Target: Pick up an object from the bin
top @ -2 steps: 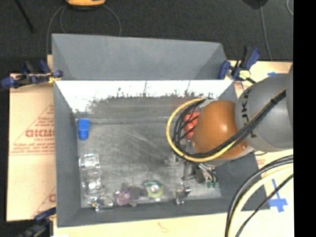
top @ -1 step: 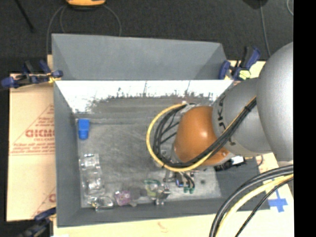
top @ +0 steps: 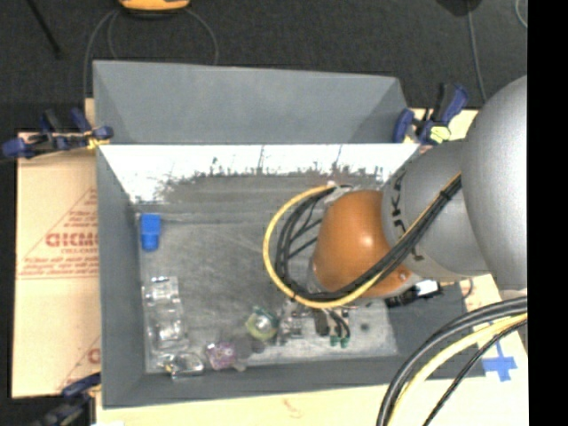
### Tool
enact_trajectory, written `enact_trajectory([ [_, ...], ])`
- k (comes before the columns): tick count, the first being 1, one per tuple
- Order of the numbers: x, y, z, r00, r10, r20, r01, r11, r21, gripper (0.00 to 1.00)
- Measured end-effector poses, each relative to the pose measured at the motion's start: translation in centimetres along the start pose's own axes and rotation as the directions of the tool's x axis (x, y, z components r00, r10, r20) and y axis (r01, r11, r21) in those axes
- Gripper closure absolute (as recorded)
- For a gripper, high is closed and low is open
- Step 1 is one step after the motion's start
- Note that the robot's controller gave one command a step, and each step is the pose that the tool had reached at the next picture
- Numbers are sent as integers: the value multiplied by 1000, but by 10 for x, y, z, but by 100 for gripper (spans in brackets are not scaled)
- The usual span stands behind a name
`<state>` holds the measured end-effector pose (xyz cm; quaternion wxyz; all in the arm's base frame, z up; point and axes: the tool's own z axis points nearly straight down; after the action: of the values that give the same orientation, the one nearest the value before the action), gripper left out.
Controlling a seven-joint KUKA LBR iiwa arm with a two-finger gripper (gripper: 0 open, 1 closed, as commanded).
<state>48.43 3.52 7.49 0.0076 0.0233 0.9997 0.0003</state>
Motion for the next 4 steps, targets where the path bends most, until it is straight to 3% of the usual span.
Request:
enact_trajectory([
  [1, 1, 0, 2, 1000, 0, -2, 0, 1000, 0, 0],
  [2, 2, 26, -5, 996, 88, -11, -88, 996, -1, 0],
  [3, 2, 25, -5, 996, 88, -11, -88, 996, 0, 100],
  [4, 3, 25, -5, 996, 88, -12, -88, 996, 0, 0],
])
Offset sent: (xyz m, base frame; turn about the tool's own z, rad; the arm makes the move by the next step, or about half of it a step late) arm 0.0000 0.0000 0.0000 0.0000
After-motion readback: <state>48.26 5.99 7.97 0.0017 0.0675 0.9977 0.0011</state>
